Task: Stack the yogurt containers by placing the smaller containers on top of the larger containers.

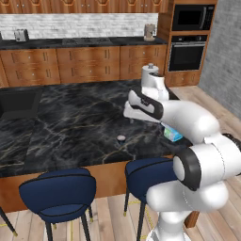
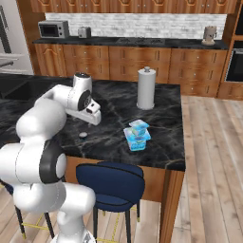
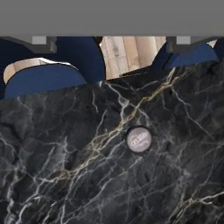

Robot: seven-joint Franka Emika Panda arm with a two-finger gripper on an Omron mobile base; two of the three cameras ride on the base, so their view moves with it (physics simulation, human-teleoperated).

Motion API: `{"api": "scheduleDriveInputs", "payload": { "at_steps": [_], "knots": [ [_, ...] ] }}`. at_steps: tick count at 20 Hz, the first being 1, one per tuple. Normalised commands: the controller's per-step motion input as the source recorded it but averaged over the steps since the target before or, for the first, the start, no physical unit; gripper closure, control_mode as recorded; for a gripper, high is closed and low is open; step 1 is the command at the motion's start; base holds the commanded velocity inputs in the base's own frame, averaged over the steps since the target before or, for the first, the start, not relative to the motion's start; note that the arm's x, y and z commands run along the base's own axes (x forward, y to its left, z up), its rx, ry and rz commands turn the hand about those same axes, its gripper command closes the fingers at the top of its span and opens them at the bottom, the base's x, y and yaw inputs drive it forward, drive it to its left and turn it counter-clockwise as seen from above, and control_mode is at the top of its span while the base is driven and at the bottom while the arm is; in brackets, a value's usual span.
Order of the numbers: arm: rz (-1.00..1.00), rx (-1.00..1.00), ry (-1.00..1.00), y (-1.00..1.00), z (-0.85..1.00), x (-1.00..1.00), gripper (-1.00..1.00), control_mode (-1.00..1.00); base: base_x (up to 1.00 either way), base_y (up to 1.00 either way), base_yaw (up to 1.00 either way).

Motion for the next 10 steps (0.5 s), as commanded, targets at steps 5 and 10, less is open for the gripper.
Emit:
{"api": "scheduleDriveInputs", "payload": {
  "at_steps": [5, 10],
  "knots": [
    [0.13, -0.07, 0.09, 0.36, -0.19, 0.12, -1.00, -1.00, 0.00, 0.00, 0.00],
    [0.13, -0.06, 0.02, 0.29, -0.37, 0.01, -1.00, -1.00, 0.00, 0.00, 0.00]
  ]
}}
